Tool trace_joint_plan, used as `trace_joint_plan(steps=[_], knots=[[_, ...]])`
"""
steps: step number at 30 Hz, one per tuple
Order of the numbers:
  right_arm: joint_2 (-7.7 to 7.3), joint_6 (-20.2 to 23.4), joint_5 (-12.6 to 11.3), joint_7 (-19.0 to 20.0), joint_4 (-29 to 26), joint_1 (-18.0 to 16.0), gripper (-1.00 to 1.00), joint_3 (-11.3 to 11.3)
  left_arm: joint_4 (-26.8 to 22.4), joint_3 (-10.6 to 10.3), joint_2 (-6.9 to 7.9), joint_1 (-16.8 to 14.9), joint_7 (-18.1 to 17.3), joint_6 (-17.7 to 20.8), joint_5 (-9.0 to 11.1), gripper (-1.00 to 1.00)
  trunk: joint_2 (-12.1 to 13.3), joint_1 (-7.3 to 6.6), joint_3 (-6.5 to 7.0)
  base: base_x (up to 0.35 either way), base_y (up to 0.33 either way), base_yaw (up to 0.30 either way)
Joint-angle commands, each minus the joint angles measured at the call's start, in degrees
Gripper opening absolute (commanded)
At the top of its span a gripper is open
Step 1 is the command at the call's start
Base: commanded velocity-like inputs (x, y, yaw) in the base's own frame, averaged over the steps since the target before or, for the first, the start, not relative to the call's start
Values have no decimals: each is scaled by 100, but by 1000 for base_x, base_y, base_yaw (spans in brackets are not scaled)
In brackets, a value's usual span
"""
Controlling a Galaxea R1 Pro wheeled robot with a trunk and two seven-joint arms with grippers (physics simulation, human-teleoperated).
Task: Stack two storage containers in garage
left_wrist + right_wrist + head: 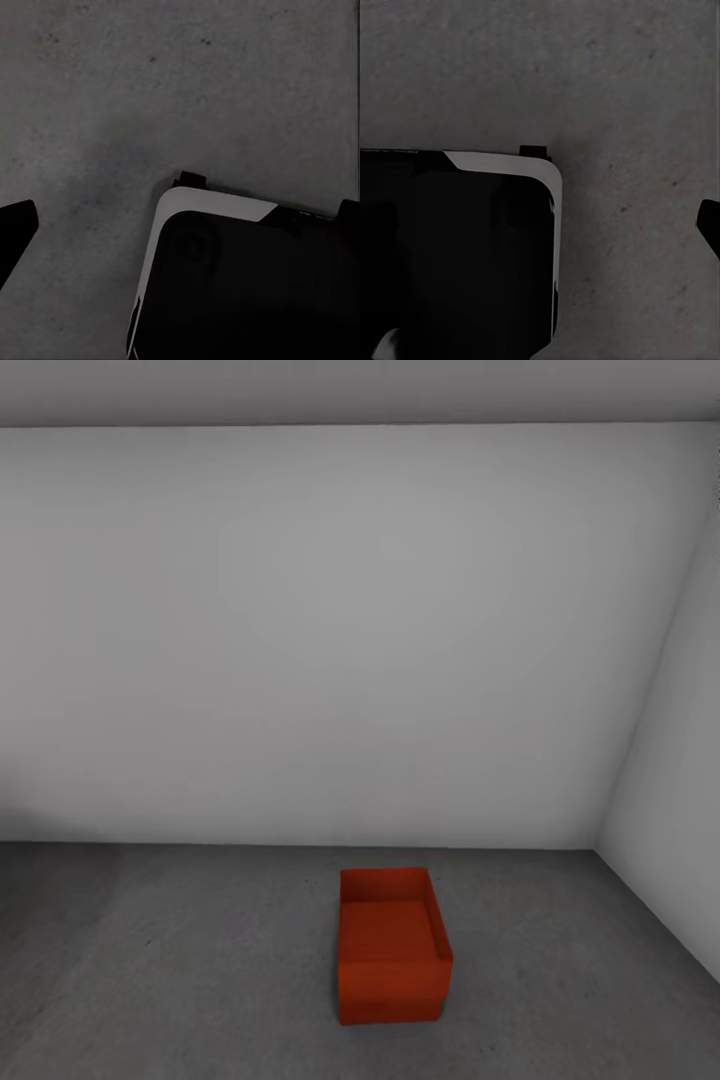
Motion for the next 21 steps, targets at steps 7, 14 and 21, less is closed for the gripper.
trace_joint_plan(steps=[7,14,21], knots=[[-15,-31,34,-47,17,-6,100,10,-5,-16,18,0,-16,-12,46,100,-4,2,6,0,0,0],[-19,-33,37,-62,16,-6,100,26,-39,-13,25,0,-18,-12,9,100,-4,2,6,0,0,0],[-20,5,54,-65,16,-6,100,39,-48,-8,26,1,-18,-13,15,100,-4,2,6,0,0,0]])
